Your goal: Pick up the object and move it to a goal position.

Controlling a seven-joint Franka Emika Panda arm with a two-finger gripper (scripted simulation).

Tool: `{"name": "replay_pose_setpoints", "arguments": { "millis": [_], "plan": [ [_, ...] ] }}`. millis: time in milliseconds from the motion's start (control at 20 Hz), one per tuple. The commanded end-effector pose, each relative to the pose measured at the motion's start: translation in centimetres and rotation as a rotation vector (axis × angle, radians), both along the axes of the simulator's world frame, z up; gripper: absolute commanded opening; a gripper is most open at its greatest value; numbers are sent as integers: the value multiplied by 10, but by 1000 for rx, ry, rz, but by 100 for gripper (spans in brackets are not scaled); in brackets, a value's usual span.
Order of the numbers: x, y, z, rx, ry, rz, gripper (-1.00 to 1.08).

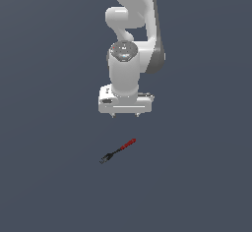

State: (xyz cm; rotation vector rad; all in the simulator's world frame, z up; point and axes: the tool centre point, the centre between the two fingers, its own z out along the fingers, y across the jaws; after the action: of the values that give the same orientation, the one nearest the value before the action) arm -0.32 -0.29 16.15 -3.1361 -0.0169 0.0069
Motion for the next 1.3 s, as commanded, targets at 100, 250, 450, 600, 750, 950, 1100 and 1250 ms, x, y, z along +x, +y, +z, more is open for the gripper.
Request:
{"name": "replay_pose_setpoints", "arguments": {
  "millis": [100, 250, 450, 600, 750, 950, 1100, 1250],
  "plan": [
    [1, 1, 1, 0, -1, 3, 100],
    [3, 7, 7, 3, -6, 18, 100],
    [6, 13, 13, 6, -11, 37, 100],
    [6, 12, 13, 6, -11, 35, 100],
    [7, 12, 11, 6, -10, 19, 100],
    [12, 10, 7, 8, -9, -24, 100],
    [17, 8, 3, 10, -8, -72, 100],
    [23, 5, -3, 11, -6, -133, 100]
  ]
}}
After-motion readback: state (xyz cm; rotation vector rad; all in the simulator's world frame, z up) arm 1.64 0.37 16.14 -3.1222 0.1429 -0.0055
